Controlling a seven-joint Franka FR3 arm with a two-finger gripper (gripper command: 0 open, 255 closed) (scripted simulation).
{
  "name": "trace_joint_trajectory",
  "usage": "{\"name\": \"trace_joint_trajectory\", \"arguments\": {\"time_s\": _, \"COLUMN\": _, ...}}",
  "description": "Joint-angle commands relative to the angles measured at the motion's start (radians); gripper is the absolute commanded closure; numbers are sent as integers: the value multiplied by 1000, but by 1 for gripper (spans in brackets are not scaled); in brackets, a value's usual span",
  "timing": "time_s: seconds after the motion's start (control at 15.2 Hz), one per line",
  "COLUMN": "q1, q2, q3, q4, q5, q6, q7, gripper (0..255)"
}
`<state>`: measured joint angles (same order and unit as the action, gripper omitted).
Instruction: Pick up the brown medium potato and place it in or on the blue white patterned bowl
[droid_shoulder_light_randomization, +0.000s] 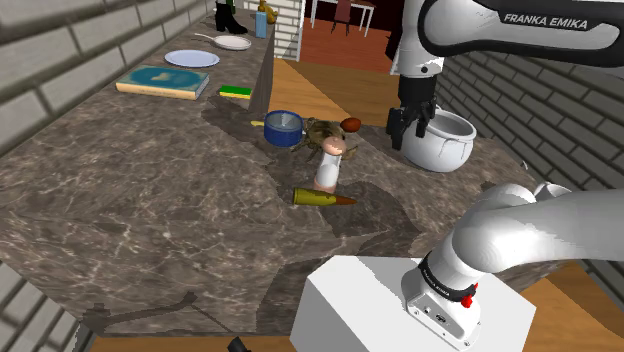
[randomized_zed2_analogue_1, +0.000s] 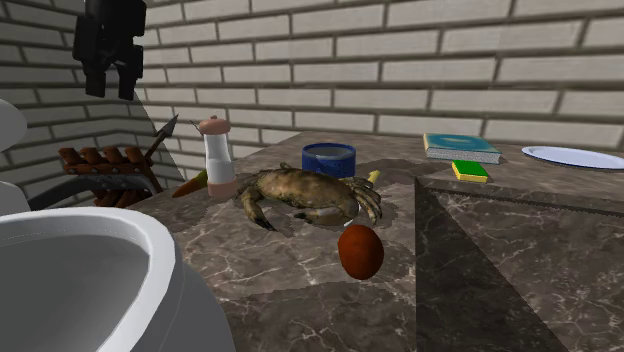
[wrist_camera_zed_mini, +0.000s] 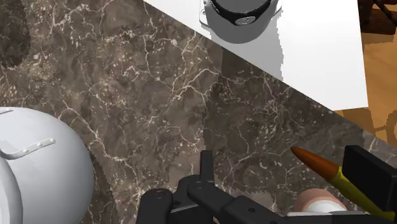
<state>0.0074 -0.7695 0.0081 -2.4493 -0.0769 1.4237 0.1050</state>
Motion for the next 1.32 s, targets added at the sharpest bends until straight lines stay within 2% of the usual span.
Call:
{"name": "trace_joint_trajectory", "arguments": {"time_s": 0.0, "q1": 0, "q2": 0, "q3": 0, "q4": 0, "q5": 0, "q6": 0, "q7": 0, "gripper": 0}}
{"name": "trace_joint_trajectory", "arguments": {"time_s": 0.66, "q1": 6, "q2": 213, "q3": -186, "q4": 26, "q5": -220, "q6": 244, "q7": -387, "gripper": 0}}
{"name": "trace_joint_trajectory", "arguments": {"time_s": 0.99, "q1": 15, "q2": 365, "q3": -263, "q4": 89, "q5": -283, "q6": 376, "q7": -564, "gripper": 0}}
{"name": "trace_joint_trajectory", "arguments": {"time_s": 1.25, "q1": 25, "q2": 500, "q3": -313, "q4": 162, "q5": -305, "q6": 478, "q7": -703, "gripper": 0}}
